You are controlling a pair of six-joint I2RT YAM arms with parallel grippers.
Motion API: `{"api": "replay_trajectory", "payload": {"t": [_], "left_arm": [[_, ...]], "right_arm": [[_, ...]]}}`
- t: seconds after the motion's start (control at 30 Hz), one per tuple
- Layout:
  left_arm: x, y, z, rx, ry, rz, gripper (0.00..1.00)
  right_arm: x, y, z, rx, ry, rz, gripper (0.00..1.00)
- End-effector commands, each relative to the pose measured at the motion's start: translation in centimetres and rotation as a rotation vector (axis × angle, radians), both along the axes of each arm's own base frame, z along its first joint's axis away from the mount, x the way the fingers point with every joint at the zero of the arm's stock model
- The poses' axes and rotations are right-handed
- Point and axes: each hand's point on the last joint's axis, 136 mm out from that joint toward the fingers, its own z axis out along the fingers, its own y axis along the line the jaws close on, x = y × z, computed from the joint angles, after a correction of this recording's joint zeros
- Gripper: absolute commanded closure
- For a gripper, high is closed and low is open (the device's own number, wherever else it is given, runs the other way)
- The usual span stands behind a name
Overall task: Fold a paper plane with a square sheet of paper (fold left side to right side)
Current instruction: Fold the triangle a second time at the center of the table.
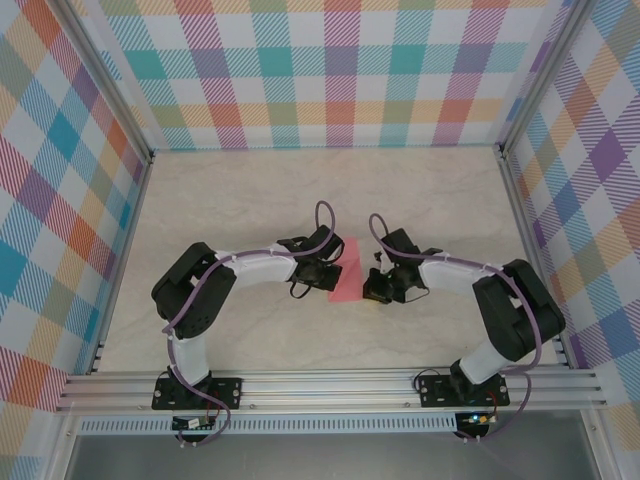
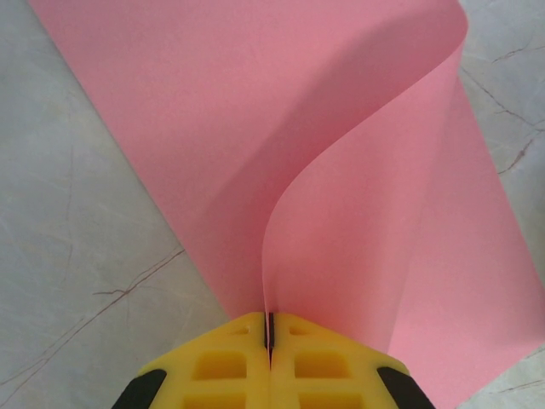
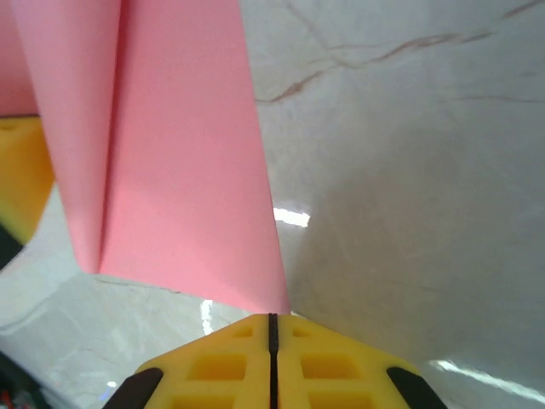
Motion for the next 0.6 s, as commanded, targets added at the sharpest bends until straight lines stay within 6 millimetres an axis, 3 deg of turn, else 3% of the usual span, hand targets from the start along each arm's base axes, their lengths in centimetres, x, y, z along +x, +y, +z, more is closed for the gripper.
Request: {"api": "replay_trajectory", "payload": {"t": [0.0,0.2,0.57], "left_arm": [[0.3,0.1,-0.6,0.004,0.014,-0.004,1.0],[0.2,0.1,-0.7,0.0,0.021,-0.005,1.0],[0.2,0.1,-0.6,0.002,0.021,-0.007,1.0]], "right_arm": [[2.0,1.7,2.8,0.136,-0.074,-0.01,0.93],[5.2,4.2,4.2,0.246,-0.126,-0.02,0.96],[7.4,6.8,2.8,0.256,-0.109,0.005,0.96]]}}
